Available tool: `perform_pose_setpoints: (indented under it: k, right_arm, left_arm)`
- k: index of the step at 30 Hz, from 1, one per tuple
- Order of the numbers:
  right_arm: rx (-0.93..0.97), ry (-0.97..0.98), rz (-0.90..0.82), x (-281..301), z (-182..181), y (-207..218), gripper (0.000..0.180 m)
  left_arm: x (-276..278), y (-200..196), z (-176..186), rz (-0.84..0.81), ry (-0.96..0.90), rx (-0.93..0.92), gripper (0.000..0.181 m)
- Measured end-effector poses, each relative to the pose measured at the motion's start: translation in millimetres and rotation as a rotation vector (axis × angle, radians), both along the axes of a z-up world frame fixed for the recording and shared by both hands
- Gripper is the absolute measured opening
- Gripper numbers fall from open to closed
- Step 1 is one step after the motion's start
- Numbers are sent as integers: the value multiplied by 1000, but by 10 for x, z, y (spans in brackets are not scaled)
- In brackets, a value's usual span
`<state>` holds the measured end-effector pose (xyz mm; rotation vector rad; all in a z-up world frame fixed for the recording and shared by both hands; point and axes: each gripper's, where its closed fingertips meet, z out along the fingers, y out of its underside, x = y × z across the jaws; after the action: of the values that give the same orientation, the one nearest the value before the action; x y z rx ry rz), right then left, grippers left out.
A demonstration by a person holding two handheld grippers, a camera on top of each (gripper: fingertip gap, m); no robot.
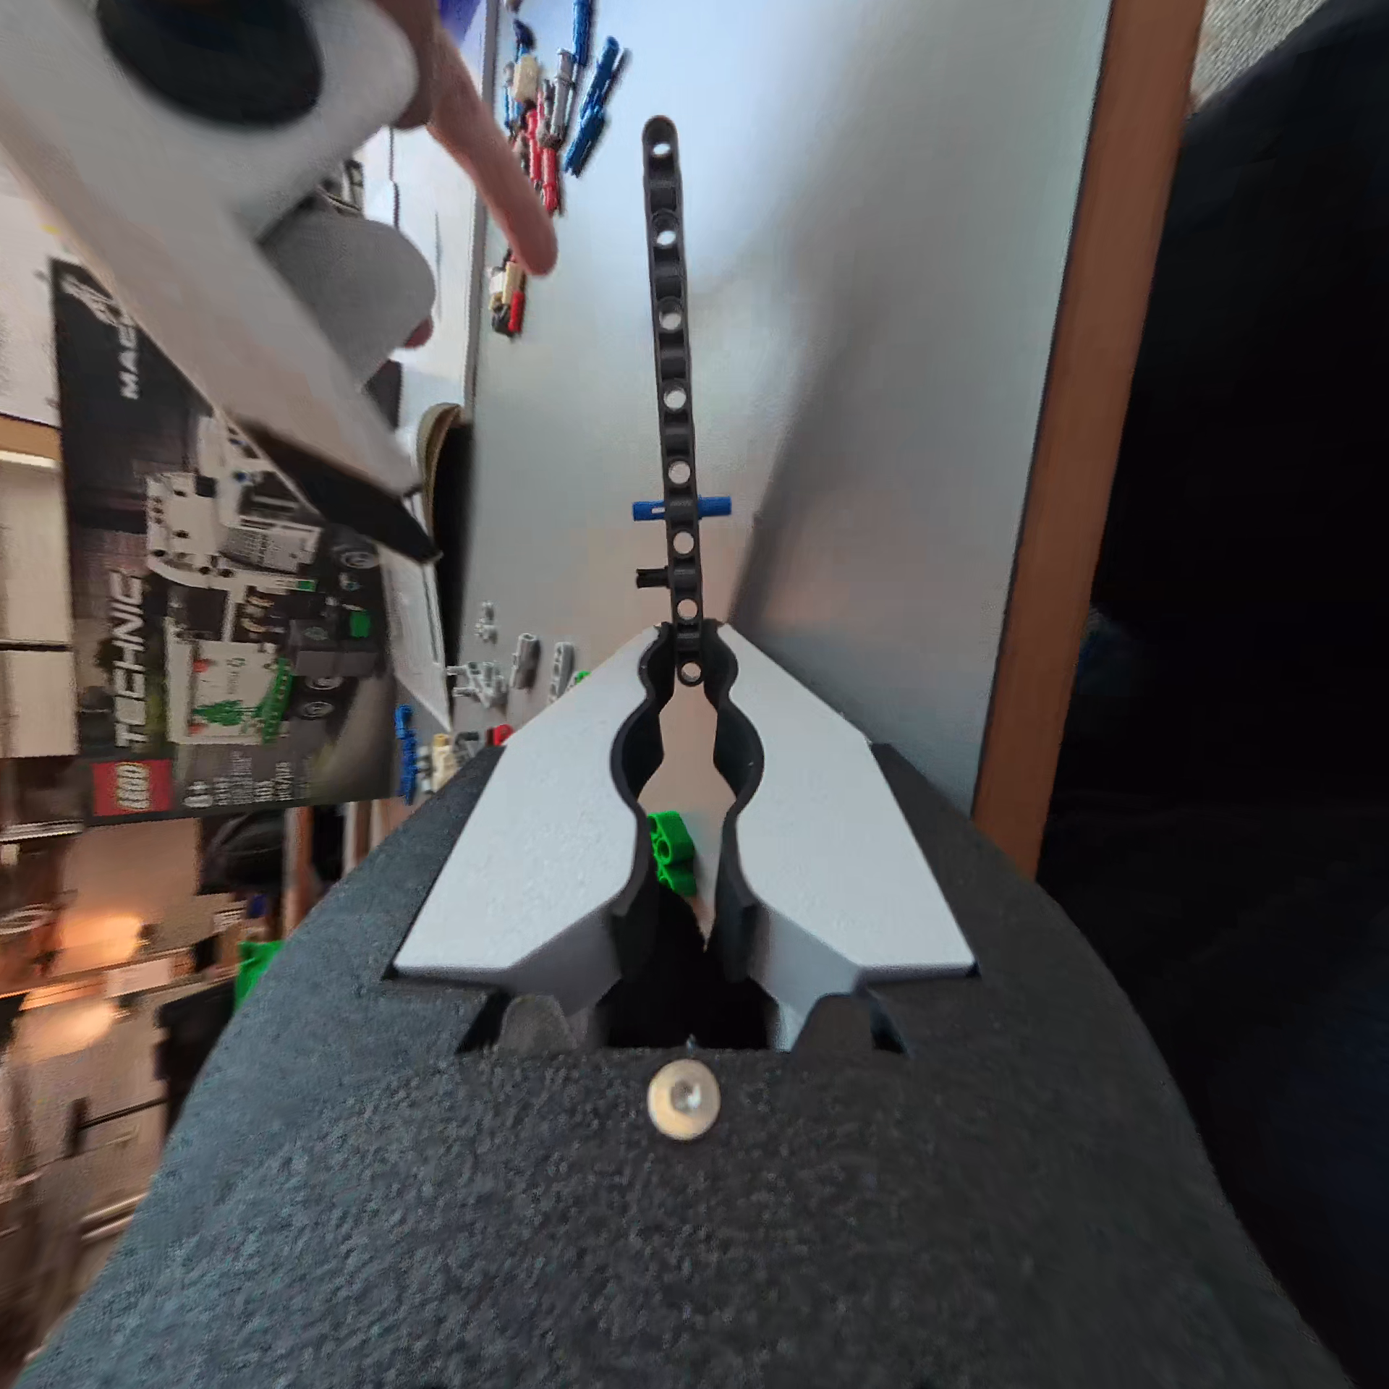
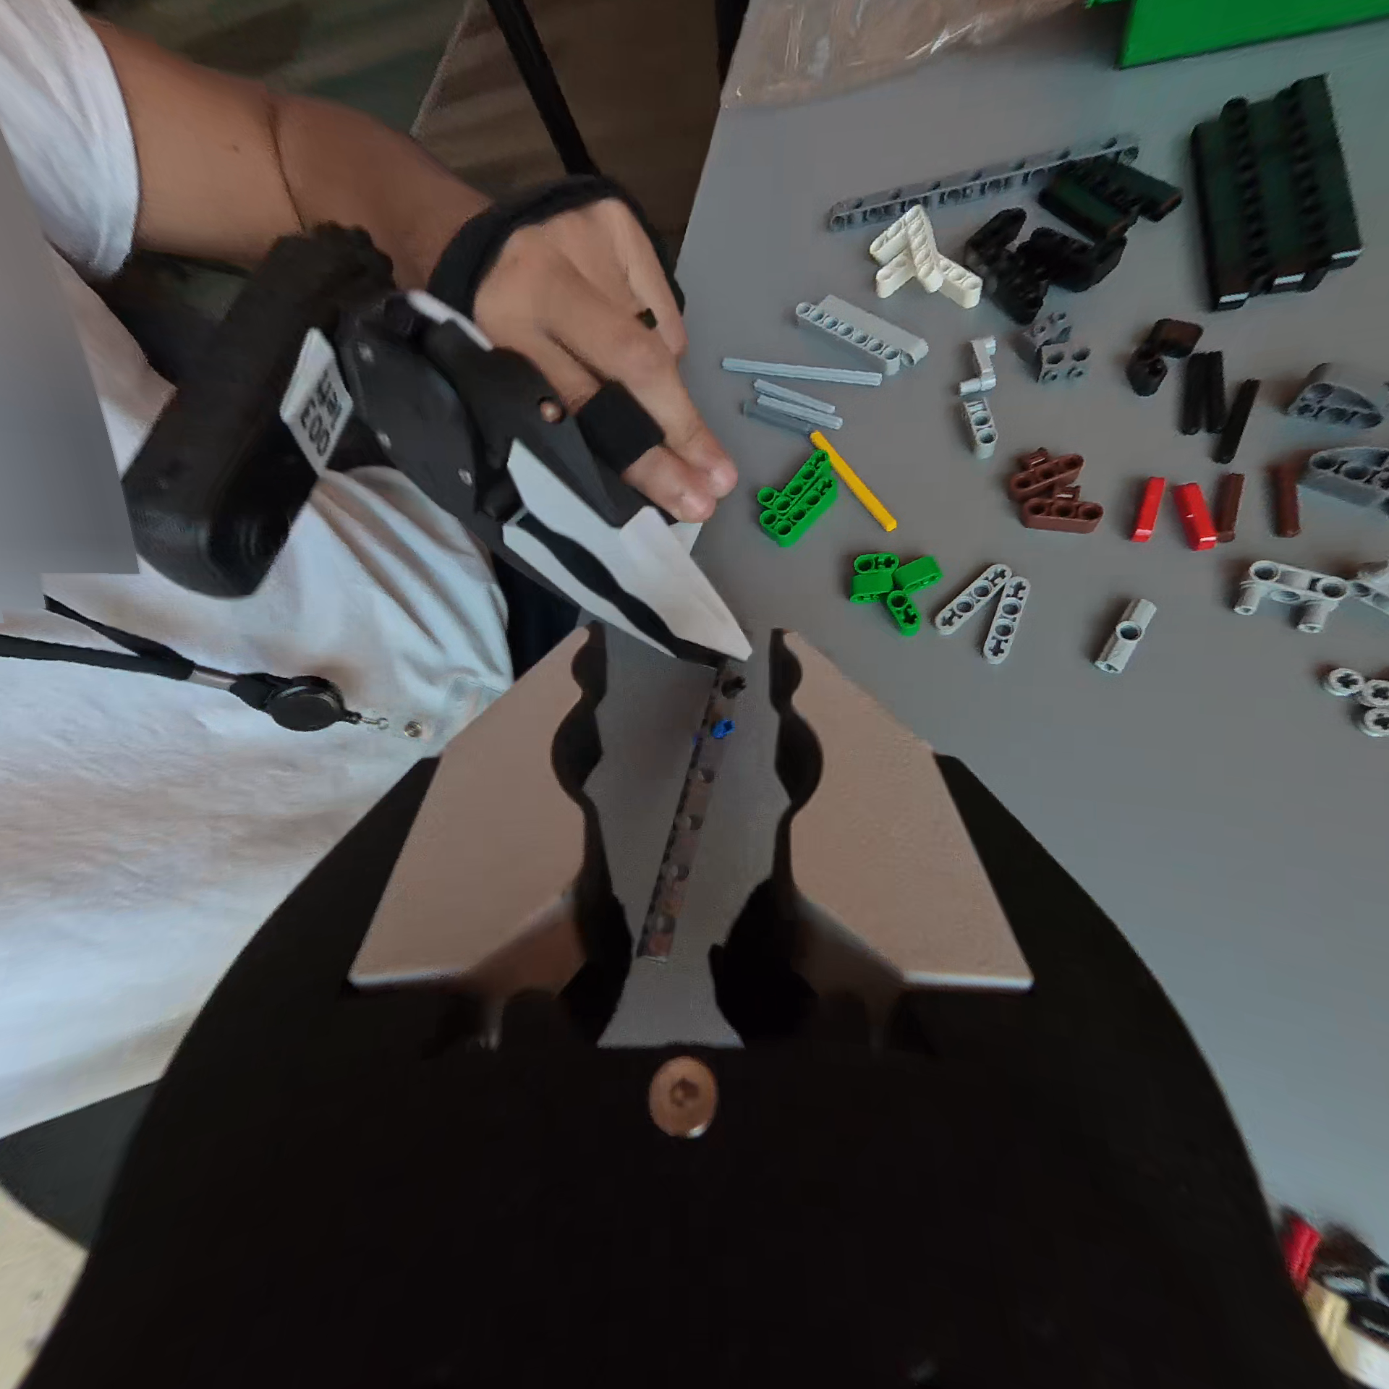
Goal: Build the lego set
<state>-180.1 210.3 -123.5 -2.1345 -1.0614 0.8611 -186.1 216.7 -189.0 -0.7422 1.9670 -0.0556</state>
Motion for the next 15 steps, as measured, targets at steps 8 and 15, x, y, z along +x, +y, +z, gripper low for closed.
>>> perform_pose_setpoints:
  k: [8,15]
  right_arm:
    - [467,-608,-19,-2,-542,-79,40]
    - [468,-633,13,38,-626,-9,20]
  left_arm:
    - [41,-60,-7,-32,76,-173,7]
    - [37,-85,-5,-47,82,-236,7]
